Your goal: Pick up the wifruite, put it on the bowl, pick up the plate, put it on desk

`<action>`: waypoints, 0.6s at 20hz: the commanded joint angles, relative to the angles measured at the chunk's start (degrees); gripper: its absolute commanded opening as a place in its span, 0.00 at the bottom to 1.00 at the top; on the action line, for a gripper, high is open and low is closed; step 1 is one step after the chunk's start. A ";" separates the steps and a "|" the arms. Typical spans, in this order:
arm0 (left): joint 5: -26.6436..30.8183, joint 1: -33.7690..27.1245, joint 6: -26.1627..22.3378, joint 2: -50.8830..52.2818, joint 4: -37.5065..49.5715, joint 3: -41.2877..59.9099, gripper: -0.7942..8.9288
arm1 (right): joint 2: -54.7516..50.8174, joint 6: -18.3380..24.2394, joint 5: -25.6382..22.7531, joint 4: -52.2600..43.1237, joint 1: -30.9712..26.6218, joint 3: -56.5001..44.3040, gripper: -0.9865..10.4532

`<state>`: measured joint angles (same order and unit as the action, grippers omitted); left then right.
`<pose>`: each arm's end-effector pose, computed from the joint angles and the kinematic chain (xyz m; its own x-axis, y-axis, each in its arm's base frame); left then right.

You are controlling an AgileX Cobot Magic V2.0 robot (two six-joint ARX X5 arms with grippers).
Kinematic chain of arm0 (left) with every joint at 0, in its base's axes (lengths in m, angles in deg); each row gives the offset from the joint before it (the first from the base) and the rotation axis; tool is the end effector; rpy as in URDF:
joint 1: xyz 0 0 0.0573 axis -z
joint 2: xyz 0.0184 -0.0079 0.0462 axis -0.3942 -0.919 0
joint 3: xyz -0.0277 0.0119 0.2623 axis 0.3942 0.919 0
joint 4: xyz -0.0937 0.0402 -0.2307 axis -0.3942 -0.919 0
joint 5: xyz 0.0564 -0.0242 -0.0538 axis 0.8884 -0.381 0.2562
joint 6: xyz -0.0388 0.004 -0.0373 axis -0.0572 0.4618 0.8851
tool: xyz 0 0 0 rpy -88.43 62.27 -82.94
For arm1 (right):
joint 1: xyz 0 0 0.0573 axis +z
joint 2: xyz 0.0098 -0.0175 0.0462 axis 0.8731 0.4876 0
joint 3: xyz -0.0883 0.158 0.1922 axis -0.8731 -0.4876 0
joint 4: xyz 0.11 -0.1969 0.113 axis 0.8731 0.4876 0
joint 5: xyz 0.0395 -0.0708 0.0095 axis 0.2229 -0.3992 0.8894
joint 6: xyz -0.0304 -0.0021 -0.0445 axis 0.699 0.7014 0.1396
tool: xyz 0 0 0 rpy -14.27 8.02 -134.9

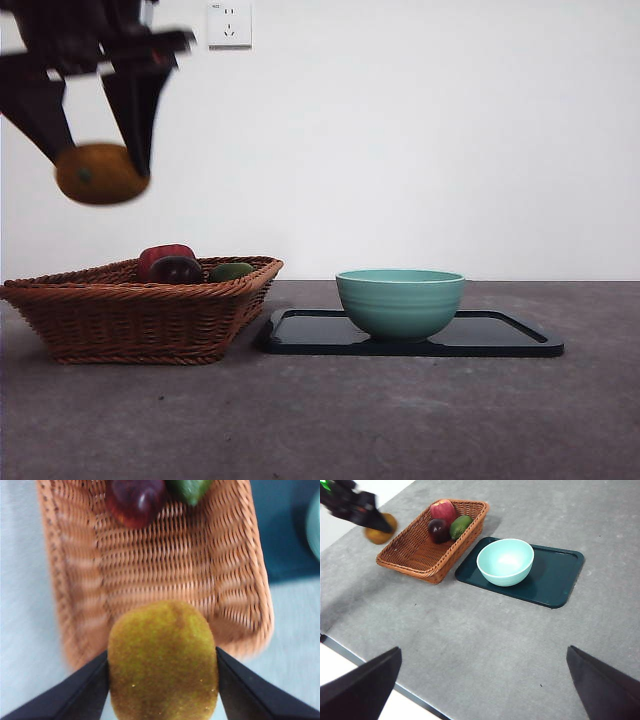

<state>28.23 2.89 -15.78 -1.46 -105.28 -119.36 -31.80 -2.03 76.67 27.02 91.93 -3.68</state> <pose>0.2639 -0.1267 0.2986 0.4476 -0.1313 -0.8845 0.1697 0.9837 -0.0601 -0.0034 0.0005 0.3349 0.7265 0.5290 -0.4386 -0.4679 0.8482 0.2480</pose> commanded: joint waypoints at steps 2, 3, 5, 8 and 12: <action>0.22 -0.96 -0.57 -4.92 6.05 -0.68 0.39 | 0.11 -0.76 0.00 -0.26 0.37 0.57 0.58; 0.20 -1.40 -0.57 -6.49 6.84 -0.68 0.39 | 0.11 -0.76 -0.02 -0.13 0.37 0.57 0.58; 0.17 -1.68 -0.57 -10.01 8.28 -0.68 0.39 | 0.11 -0.76 -0.02 -0.07 0.37 0.57 0.58; 0.17 -1.73 -0.55 -14.62 9.44 -0.68 0.39 | 0.11 -0.76 -0.46 -0.13 0.37 0.57 0.58; -0.81 -1.73 -0.09 -18.40 11.13 -0.70 0.39 | 0.11 -0.79 -0.44 -0.09 0.37 0.57 0.58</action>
<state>27.80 0.93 -15.87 -18.60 -94.51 -119.18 -31.80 -2.06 76.47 27.08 91.93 -3.68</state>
